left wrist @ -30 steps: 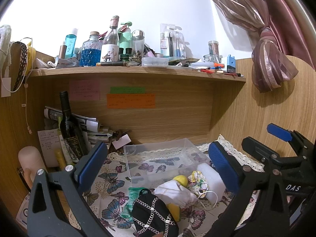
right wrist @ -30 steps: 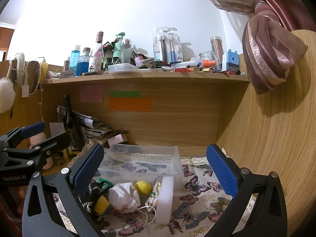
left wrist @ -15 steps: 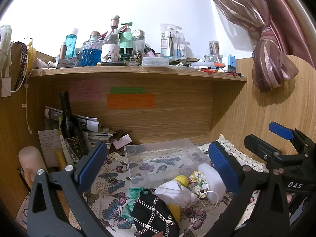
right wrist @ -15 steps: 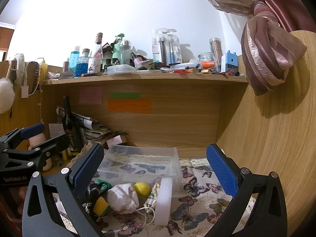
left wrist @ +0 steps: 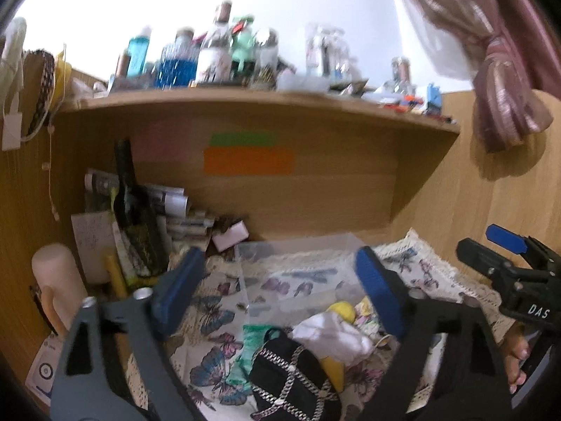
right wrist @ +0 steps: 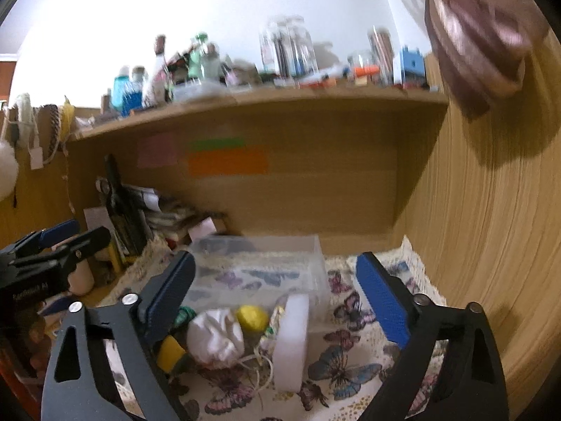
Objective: Organize soft objects
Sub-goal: 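Grasp the white foam block with the right tool while the left grasps the black chain pouch, then lift the foam block and black pouch with both tools toward the clear box, then lower both held items into the clear box and open both tools, then grasp the green sock with the left tool while the right grasps the floral scrunchie, then carry the sock and scrunchie with both tools over the clear box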
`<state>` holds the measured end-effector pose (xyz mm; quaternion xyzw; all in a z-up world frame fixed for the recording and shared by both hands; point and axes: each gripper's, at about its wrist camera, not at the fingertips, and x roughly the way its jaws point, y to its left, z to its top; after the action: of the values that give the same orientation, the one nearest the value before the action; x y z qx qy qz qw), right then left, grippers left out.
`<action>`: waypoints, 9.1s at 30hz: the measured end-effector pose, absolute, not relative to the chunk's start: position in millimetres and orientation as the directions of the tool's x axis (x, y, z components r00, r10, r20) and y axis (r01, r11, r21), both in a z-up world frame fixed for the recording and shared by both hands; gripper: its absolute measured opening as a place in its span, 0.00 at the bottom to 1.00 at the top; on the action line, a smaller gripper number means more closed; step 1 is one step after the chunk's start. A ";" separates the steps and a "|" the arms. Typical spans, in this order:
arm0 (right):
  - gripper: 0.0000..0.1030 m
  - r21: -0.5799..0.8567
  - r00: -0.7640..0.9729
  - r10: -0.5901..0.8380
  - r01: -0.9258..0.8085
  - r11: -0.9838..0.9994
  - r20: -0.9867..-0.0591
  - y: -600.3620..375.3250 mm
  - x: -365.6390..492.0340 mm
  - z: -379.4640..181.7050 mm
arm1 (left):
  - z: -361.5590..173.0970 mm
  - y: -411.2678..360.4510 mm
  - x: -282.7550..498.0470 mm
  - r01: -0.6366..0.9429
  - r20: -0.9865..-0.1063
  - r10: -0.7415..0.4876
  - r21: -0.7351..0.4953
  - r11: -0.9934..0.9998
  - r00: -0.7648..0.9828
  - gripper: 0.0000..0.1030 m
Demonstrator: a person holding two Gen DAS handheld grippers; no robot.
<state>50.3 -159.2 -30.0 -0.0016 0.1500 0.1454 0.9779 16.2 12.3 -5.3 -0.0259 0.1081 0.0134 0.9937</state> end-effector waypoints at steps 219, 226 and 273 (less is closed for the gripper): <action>0.20 0.033 0.528 0.237 -0.367 0.930 -0.816 -146.6 180.0 -169.7 | -154.8 54.0 138.8 0.072 -0.785 -0.140 -0.121 0.990 0.603 0.27; 0.14 0.031 0.578 0.240 -0.348 0.937 -0.780 -152.6 164.2 -153.3 | -149.2 59.4 122.0 0.072 -0.754 -0.142 -0.125 0.990 0.641 0.19; 0.14 0.010 0.684 0.371 -0.469 0.883 -0.628 -63.0 226.5 -70.6 | -40.0 61.0 195.2 -0.021 -0.535 -0.064 -0.152 0.988 0.843 0.19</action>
<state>226.5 -63.0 -70.6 -0.0758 0.3243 0.2297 0.9145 195.2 61.0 -40.0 -0.0761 0.2803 -0.0113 0.9568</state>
